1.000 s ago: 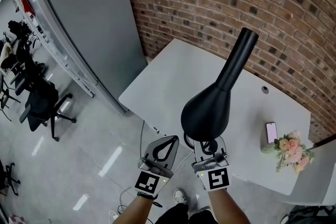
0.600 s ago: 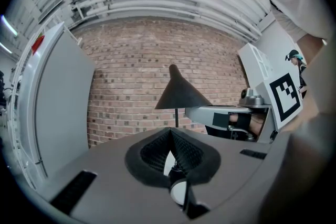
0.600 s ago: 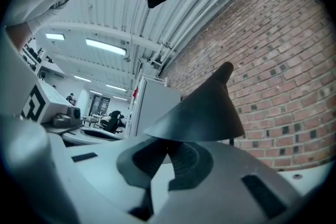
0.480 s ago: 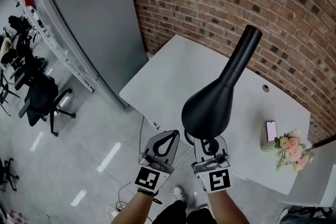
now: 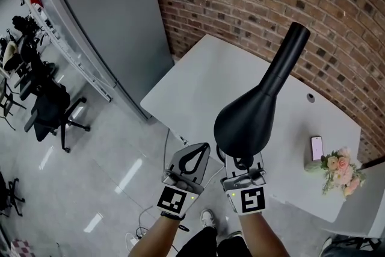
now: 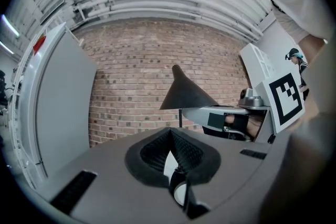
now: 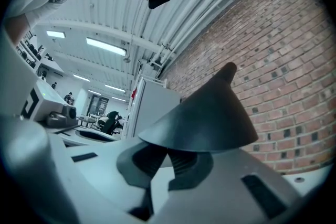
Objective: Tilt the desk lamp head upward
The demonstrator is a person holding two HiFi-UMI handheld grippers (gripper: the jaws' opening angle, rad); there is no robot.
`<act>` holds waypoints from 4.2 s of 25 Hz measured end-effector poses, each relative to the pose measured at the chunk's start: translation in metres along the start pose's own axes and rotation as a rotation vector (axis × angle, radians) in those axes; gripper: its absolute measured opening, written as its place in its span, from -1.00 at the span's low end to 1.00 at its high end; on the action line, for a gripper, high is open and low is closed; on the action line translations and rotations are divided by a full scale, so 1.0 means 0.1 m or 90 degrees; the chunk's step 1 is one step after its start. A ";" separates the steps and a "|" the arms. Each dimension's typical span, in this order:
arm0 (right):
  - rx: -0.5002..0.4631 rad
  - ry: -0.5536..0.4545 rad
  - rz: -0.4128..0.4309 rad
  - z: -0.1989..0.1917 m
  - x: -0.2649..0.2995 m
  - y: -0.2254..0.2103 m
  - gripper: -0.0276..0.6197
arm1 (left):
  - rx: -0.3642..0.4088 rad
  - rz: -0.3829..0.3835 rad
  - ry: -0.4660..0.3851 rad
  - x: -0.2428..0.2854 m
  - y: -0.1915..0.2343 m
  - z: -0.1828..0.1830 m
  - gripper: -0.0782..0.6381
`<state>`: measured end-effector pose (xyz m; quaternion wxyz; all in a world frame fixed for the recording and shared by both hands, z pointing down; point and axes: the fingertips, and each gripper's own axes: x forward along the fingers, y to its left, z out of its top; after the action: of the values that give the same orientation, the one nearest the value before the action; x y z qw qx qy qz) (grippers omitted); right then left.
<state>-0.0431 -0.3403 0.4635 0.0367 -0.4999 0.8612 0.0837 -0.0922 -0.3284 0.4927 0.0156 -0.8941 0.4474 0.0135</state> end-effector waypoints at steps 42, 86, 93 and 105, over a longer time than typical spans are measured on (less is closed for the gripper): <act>0.009 -0.063 0.054 0.80 -0.20 0.32 -0.87 | 0.006 0.016 -0.037 -0.18 -0.14 0.44 -0.77; -0.041 -0.046 0.059 1.64 -0.52 0.19 -0.87 | 0.044 0.008 -0.117 -0.27 -0.62 1.26 -0.77; -0.058 -0.049 0.058 1.73 -0.54 0.19 -0.87 | 0.040 -0.001 -0.127 -0.24 -0.67 1.32 -0.77; -0.082 -0.045 0.043 1.81 -0.59 0.15 -0.87 | 0.042 -0.012 -0.142 -0.26 -0.70 1.44 -0.77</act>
<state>-0.0310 -0.2501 0.2963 0.0318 -0.4684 0.8688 0.1573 -0.0534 -0.2600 0.3512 0.0952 -0.8900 0.4349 0.0981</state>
